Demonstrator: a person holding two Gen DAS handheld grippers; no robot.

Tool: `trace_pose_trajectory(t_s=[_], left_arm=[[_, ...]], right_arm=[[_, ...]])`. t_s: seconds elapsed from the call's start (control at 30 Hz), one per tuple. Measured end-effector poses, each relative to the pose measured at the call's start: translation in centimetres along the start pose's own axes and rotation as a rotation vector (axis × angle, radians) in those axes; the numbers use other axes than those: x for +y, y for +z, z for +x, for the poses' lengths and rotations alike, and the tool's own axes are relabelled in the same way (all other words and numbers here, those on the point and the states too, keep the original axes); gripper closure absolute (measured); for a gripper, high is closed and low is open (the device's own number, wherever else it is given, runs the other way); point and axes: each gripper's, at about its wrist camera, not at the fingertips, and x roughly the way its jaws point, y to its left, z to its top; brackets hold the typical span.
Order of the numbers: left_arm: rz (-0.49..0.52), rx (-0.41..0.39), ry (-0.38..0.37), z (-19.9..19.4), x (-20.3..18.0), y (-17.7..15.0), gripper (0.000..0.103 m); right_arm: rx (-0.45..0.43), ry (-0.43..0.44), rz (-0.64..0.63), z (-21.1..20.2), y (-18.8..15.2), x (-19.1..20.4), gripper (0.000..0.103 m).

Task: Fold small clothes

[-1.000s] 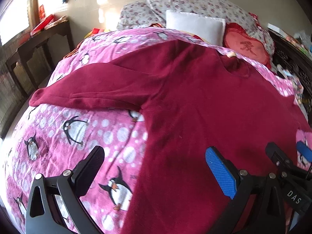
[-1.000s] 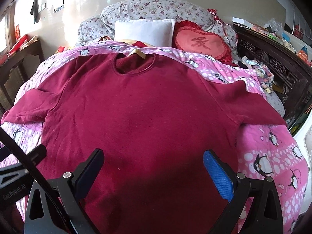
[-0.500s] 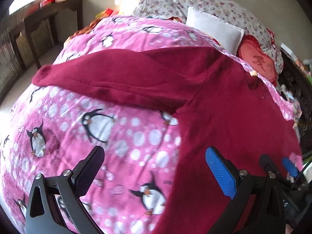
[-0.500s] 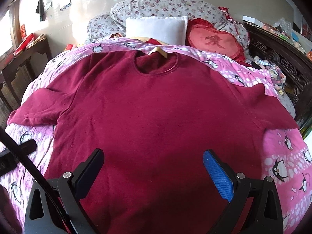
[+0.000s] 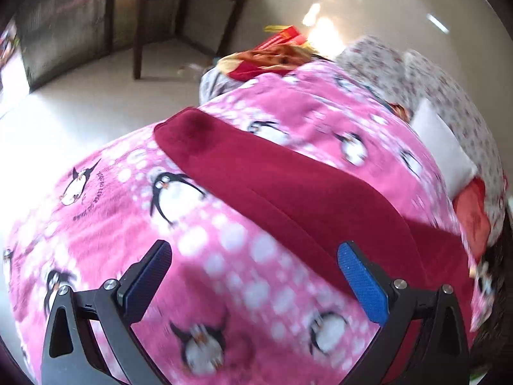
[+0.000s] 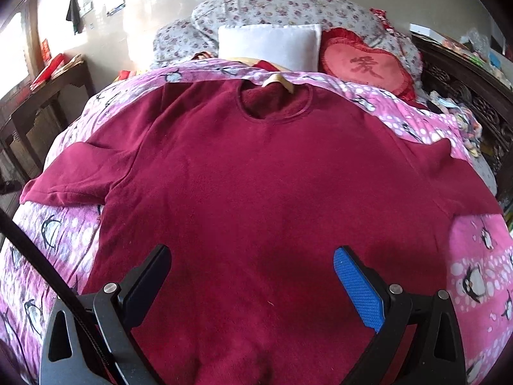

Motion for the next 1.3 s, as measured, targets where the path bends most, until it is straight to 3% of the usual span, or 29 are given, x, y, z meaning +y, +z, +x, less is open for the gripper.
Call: trace_pose_trajectory(t_s=[0.13, 0.23, 0.3, 0.33, 0.37, 0.4, 0.47, 0.57, 0.67, 0.8, 0.93, 1.03, 1.2, 1.3], left_arm=[[-0.158, 0.046, -0.046, 3.1, 1.9, 2.2, 0.0], [-0.187, 0.032, -0.053, 4.9, 1.8, 3.4, 0.0], [-0.205, 0.001, -0.062, 5.4, 2.0, 4.0, 0.009], [-0.209, -0.012, -0.063, 5.6, 1.9, 4.4, 0.041], [-0.199, 0.002, -0.057, 5.7, 1.7, 4.7, 0.081], [-0.188, 0.034, -0.059, 5.9, 1.5, 5.0, 0.096], [-0.18, 0.026, -0.119, 4.9, 1.0, 5.3, 0.097], [-0.062, -0.081, -0.166, 0.2, -2.2, 5.3, 0.097], [0.081, -0.148, -0.293, -5.3, -8.0, 3.9, 0.097], [0.284, -0.175, -0.427, -10.3, -16.7, -0.3, 0.097], [0.514, -0.099, -0.53, -11.1, -26.3, -7.7, 0.097], [0.639, -0.038, -0.535, -8.9, -31.6, -13.8, 0.097], [0.801, 0.144, -0.566, -3.1, -36.4, -22.4, 0.097], [0.885, 0.18, -0.524, -2.0, -36.6, -25.4, 0.089]], right_arm=[[0.005, 0.003, -0.014, 0.6, 0.6, 0.4, 0.0], [0.007, 0.005, -0.017, 1.1, 0.8, 0.6, 0.0], [0.013, 0.003, -0.026, 1.3, 0.7, 0.8, 0.0], [0.016, -0.003, -0.033, 1.4, 0.7, 0.9, 0.0], [0.019, -0.003, -0.039, 1.5, 0.7, 0.9, 0.0], [0.02, 0.0, -0.042, 1.5, 0.6, 0.9, 0.0], [0.008, 0.0, -0.041, 1.1, 0.8, 0.6, 0.0], [-0.019, 0.002, -0.013, 0.1, 1.1, -0.5, 0.0], [-0.037, -0.002, 0.022, -0.8, 1.5, -2.2, 0.0], [-0.061, -0.016, 0.08, -2.1, 1.7, -5.0, 0.0], [-0.078, -0.052, 0.133, -3.2, 1.6, -8.5, 0.0], [-0.075, -0.087, 0.173, -3.6, 1.1, -11.3, 0.0], [-0.044, -0.146, 0.208, -3.7, -0.5, -15.4, 0.0], [-0.032, -0.185, 0.226, -3.9, -1.2, -17.4, 0.0]])
